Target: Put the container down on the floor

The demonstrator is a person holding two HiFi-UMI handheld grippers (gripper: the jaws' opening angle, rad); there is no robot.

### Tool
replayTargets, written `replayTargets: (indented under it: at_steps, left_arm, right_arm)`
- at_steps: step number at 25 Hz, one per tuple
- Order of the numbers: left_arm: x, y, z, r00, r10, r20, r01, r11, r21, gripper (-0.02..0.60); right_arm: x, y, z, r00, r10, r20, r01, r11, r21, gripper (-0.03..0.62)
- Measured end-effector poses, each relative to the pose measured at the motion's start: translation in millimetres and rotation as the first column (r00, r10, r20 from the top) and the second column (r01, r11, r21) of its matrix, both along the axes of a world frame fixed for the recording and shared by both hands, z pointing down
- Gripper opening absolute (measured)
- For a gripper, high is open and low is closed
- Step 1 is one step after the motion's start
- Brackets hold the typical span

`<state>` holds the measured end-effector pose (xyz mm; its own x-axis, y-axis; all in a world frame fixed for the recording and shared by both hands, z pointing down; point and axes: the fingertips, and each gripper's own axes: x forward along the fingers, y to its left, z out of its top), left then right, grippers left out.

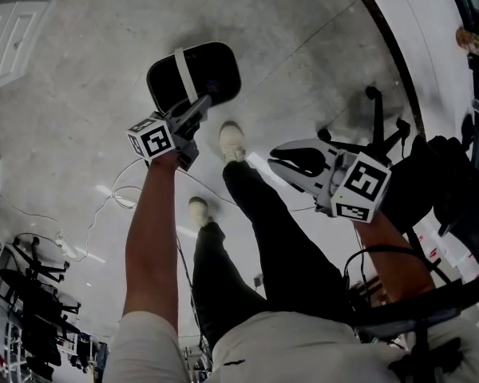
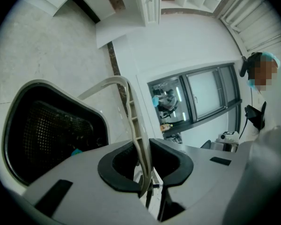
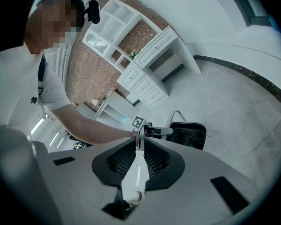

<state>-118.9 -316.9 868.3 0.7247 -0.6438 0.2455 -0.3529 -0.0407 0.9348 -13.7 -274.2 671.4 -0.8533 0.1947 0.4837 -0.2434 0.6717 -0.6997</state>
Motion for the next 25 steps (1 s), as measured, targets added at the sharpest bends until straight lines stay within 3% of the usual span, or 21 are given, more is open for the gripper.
replayTargets:
  at_steps: [16,25]
  left_arm:
    - [0.4,12.5,7.9,1.000,0.017,0.007,-0.017,1.000,-0.014,0.078]
    - [-5.1,11.0,11.7,1.000,0.023,0.020,-0.023,0.999,-0.027,0.171]
  right_arm:
    - [-10.6,7.0,6.5,0.999,-0.032,0.015,0.032,0.999,-0.008,0.052]
    - [-12.9,9.2,8.5,0.999,-0.031,0.021,0.031,0.999,-0.010,0.052]
